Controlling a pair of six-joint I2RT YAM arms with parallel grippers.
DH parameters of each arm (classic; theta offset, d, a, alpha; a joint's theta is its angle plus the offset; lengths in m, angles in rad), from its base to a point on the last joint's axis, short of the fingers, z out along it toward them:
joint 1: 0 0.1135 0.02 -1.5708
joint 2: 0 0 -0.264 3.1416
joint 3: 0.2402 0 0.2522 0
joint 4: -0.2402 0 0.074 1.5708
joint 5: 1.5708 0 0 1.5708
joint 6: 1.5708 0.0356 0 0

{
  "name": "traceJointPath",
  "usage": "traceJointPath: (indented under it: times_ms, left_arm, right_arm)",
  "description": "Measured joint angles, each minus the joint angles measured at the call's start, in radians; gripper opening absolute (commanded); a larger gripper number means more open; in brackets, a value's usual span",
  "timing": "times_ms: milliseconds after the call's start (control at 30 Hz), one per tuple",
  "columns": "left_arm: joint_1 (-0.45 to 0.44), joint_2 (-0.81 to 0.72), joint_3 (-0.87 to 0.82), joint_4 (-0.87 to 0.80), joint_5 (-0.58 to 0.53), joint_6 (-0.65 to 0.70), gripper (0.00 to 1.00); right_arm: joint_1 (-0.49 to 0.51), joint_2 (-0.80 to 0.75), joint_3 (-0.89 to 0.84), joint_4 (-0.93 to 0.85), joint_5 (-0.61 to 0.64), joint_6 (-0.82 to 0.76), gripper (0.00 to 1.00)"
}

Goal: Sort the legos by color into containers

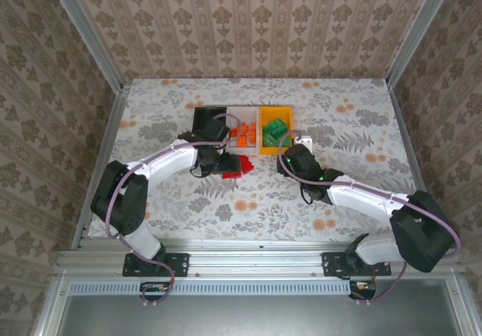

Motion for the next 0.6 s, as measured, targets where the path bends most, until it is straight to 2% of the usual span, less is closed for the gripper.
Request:
traceJointPath:
  times_ms: [200,600]
  left_arm:
    - [-0.005,-0.015,-0.122,0.081,-0.027,-0.026,0.70]
    - [0.016,-0.012,-0.169,0.188,-0.071,-0.027,0.68]
  right_arm:
    - [0.000,0.021,0.003,0.027,0.000,0.022,0.65]
    - [0.000,0.021,0.003,0.034,0.000,0.024,0.65]
